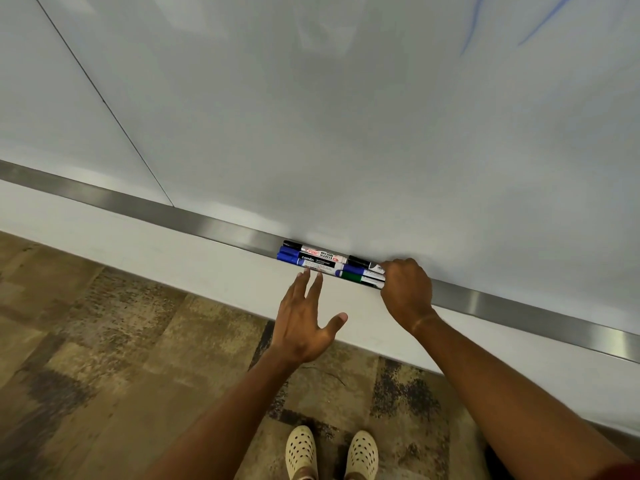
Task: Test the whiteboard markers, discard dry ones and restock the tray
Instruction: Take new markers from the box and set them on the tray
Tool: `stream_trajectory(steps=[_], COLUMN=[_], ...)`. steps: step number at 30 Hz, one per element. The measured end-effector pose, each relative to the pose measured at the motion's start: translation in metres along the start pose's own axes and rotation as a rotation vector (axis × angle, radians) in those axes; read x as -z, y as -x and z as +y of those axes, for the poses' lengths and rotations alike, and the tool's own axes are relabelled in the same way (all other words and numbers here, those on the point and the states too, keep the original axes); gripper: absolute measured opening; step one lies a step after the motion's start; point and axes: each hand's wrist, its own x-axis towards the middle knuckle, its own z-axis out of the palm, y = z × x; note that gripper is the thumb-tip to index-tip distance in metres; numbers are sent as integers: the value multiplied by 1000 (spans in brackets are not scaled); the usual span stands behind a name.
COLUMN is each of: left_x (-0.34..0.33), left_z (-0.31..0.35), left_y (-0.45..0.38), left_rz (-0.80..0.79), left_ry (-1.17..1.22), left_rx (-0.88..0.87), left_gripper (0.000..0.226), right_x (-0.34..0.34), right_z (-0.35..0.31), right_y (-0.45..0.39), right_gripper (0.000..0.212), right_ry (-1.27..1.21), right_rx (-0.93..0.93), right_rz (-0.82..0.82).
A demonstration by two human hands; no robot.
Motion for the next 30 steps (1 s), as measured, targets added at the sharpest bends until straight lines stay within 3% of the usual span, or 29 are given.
stream_trajectory(steps=[15, 20, 25, 30], left_x=[3, 5, 13, 20], left_z=[1, -1, -2, 3], left_y=[-8, -17, -26, -28], left_rz=[-13, 21, 78, 119], left_ry=[-23, -92, -176, -200], left_rx=[-35, -113, -211, -313], left_gripper=[91, 90, 89, 88], right_x=[-6, -12, -16, -12], right_z=[-1, -4, -11, -16], right_y=[-4, 2, 18, 39], right_gripper=[19, 20, 53, 81], right_ry=[-63, -77, -36, -74], right_rx=[-1, 35, 64, 31], right_rz=[-35, 47, 166, 140])
